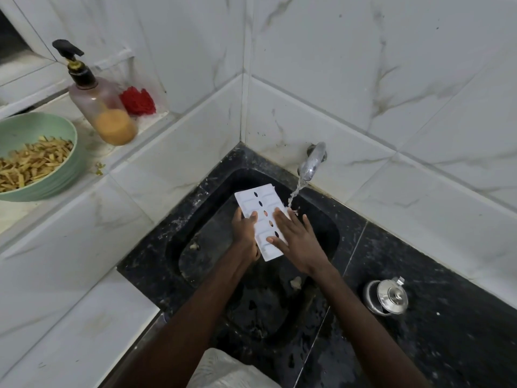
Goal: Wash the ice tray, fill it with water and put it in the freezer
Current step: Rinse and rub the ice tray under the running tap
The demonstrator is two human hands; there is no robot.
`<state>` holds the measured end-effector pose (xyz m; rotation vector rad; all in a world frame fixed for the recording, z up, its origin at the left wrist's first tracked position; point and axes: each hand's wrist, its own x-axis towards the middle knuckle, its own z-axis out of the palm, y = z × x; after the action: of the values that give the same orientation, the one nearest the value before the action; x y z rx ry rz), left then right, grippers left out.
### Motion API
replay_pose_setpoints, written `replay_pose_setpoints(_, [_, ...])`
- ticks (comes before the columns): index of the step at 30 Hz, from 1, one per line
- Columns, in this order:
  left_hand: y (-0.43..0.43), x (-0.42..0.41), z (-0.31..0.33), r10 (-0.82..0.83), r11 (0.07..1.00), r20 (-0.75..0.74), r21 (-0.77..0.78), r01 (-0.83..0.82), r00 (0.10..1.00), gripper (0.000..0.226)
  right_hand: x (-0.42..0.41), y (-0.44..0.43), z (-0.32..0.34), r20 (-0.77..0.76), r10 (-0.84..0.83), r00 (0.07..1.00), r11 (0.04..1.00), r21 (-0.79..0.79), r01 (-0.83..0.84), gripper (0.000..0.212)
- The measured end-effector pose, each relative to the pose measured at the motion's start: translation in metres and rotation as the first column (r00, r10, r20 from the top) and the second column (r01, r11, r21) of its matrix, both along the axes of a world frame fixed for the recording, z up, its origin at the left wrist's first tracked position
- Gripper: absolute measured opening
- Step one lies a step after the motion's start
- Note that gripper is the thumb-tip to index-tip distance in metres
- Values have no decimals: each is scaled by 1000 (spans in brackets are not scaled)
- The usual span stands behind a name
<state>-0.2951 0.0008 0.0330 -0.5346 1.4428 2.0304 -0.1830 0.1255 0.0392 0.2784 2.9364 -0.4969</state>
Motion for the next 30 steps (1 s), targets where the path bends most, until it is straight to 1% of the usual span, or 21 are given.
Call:
replay_pose_setpoints(1, [-1,0,1,0,1000,-2,-5,0,1000,33,4,4,-2,-3,12,1000,1000,-11,-12,74])
replay_pose_setpoints(3, [1,1,-1,-5,1000,-5,-4,5,1000,35,7,10,-3,-26,-28,999,1000,-11,27,69])
replay_pose_setpoints(6, [11,7,-3,-14,1000,-17,-11,14,1000,37,3,4,1,-41,-132,990,991,8,133,76])
replay_pose_setpoints(7, [12,8,-2,-13,1000,-29,-12,13,1000,37,1,-2,2,-50,-123,991,992,4,123,80])
replay_pose_setpoints(9, [12,6,-2,9,1000,-48,-12,-10,999,35,3,-10,3,-101,-48,994,999,-9,47,84])
replay_pose_setpoints(11, [10,1,-2,30,1000,-51,0,-30,998,35,9,-10,1,-155,-2,988,1000,-12,0,78])
replay_pose_setpoints(13, [10,0,-1,31,1000,-57,2,-31,998,36,14,-6,1,-170,-23,985,999,-33,18,66])
replay_pose_setpoints(15, [12,1,1,37,999,-71,-5,-38,997,39,14,-4,2,-184,-52,982,998,-38,46,61])
replay_pose_setpoints(19, [19,6,6,26,1000,-95,6,-25,995,38,11,-14,1,-214,-139,967,988,39,151,59])
replay_pose_setpoints(22, [20,6,3,11,1000,-119,-7,-12,993,37,14,-24,-4,-240,-172,955,983,15,181,63])
replay_pose_setpoints(25, [15,6,1,43,999,-100,-27,-45,994,38,21,-23,-8,-199,-181,963,982,12,187,70])
replay_pose_setpoints(28, [15,6,-1,38,998,-78,-40,-41,996,39,17,-12,-6,-120,-295,948,955,-14,295,76])
replay_pose_setpoints(30, [18,7,-1,25,999,-66,-43,-28,998,39,12,-10,-3,-91,-313,945,949,-10,314,79])
